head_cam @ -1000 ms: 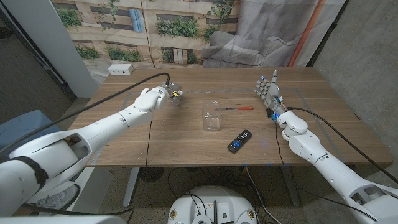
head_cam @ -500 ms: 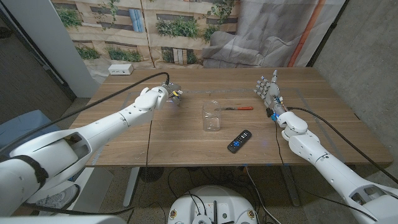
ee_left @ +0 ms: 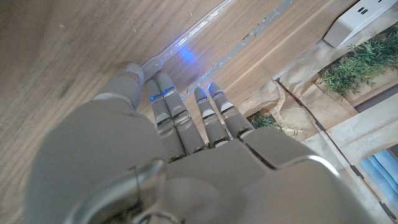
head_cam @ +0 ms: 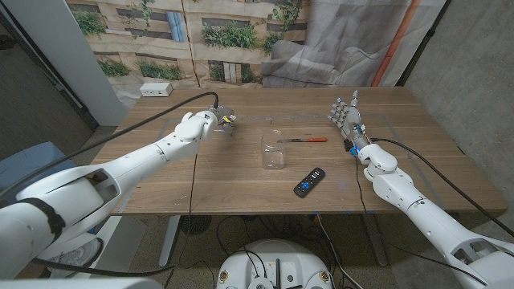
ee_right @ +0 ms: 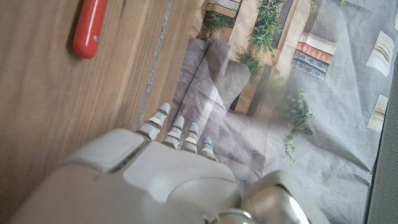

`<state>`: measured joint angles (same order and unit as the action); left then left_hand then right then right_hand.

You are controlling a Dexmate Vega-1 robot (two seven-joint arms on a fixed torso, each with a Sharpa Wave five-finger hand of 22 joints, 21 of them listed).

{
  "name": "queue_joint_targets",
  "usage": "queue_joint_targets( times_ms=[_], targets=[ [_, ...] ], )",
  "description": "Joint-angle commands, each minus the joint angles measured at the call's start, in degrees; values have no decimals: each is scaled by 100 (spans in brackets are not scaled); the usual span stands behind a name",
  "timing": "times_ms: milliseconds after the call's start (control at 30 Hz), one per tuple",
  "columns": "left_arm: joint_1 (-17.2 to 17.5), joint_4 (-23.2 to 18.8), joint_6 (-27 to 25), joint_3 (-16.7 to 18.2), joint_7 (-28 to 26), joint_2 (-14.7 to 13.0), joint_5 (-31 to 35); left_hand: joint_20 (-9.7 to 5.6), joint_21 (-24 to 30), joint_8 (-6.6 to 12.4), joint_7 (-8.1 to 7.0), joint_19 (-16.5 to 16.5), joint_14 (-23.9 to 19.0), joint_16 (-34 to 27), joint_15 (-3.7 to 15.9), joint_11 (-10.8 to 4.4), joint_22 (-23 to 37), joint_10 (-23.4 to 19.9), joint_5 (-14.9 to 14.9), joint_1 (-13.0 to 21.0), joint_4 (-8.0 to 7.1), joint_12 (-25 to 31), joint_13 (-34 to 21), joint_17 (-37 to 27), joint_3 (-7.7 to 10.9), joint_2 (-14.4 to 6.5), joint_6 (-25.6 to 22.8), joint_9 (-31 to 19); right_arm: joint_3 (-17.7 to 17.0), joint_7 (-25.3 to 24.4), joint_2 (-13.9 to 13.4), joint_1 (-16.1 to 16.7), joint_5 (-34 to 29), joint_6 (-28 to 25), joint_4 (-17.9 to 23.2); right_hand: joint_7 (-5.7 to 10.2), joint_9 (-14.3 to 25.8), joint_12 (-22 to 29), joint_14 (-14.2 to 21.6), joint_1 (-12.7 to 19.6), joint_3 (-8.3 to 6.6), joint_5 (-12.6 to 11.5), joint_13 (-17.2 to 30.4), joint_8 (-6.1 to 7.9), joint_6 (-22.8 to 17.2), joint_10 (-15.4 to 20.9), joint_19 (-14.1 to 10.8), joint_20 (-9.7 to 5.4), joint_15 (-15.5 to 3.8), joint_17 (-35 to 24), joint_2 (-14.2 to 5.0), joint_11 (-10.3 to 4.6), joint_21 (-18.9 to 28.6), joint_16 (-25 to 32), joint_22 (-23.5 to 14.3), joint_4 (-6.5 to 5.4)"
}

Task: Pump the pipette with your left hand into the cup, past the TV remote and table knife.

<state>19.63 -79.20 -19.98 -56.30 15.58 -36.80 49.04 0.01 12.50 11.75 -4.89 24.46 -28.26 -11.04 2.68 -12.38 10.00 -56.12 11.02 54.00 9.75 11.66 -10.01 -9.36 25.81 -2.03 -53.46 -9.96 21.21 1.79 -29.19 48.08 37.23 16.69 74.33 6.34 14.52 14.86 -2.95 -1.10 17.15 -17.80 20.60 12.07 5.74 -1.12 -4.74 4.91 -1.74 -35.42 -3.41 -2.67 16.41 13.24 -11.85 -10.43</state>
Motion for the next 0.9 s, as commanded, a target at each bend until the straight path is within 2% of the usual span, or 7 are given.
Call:
queue_joint_targets(
  times_ms=[33,267,600,900],
  targets=[
    [9,19,1,-43,-64,-23,-80,9,24,56,18,55,-61,21,665,-2,32,-113,-5,25,22,13,-23,-4,-32,-64,-140,-36,0,-4,0,3,0,0,8,50,6,33,-32,1,37,-32,31,40,-21,-20,-28,7,-478,-26,-333,-17,20,34,-31,-3],
    [55,-5,-47,-55,-84,-87,-58,-5,36,70,57,111,-103,22,687,-12,31,-202,-5,45,21,20,-29,-8,-44,-87,-239,-49,0,-4,-1,4,0,-1,9,50,6,46,-31,0,37,-32,31,40,-20,12,-28,10,-481,-26,-334,-15,20,35,-31,-3],
    [131,11,-36,-51,-308,-113,-29,-51,60,71,55,232,-347,-23,575,-19,30,-410,-9,40,10,50,-43,-25,-103,-119,-353,-77,0,0,1,0,0,3,0,53,6,42,-31,1,37,-32,32,39,-17,2,-28,8,-482,-26,-334,-19,20,35,-31,-3],
    [239,-58,-139,-22,-511,-162,51,-87,74,62,24,293,-412,-14,647,-35,31,-426,0,112,51,35,-49,-21,-103,-109,-353,-93,1,3,2,-4,0,4,-6,51,6,45,-31,1,37,-32,32,38,-15,10,-30,9,-483,-26,-333,-9,21,35,-31,-2]
  ],
)
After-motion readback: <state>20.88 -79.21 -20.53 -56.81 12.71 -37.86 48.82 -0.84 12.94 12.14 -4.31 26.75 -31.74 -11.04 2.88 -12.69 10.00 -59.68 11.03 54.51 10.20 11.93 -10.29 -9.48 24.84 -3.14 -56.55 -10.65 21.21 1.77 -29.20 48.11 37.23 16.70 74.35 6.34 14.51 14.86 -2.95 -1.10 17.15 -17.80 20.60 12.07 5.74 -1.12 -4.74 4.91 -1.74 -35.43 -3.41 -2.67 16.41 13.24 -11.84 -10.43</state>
